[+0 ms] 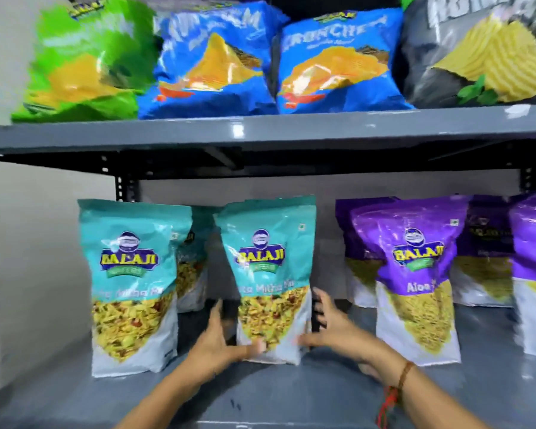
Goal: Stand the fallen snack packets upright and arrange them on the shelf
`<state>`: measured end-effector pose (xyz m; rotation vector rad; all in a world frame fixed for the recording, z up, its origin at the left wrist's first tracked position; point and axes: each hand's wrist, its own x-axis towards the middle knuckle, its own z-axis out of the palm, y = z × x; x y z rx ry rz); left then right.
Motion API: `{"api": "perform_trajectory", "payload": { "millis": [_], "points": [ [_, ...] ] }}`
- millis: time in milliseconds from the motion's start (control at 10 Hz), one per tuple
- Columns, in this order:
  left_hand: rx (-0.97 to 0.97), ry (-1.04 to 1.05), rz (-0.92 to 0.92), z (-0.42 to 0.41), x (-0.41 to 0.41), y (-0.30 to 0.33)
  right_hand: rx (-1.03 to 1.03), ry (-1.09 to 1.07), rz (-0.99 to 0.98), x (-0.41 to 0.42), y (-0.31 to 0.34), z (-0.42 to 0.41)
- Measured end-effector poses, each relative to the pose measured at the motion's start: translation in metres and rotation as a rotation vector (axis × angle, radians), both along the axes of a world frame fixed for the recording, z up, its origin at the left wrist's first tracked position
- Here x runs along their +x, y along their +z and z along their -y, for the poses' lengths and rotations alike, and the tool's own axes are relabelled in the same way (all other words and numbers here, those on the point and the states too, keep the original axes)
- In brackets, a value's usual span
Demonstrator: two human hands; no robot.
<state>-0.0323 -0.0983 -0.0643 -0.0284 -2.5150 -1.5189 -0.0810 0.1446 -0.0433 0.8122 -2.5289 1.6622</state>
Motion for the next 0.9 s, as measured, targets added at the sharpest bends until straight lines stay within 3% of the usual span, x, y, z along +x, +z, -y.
{"api": "perform_trajectory", "payload": {
  "millis": [100,400,700,900],
  "points": [
    [0.038,-0.134,0.030,0.008,-0.013,-0.009,0.034,-0.007,0.061,-0.004,-0.014,0.012],
    [0.073,-0.101,-0.037,0.012,-0.015,-0.008,0.010,0.001,0.094,-0.017,-0.019,0.017],
    [-0.034,-0.057,-0.071,0.002,0.000,-0.010,0.010,0.078,0.157,-0.002,-0.013,0.004],
    [-0.024,-0.055,-0.083,-0.001,0.013,-0.009,0.003,-0.058,0.056,0.012,-0.018,0.008]
  ]
}}
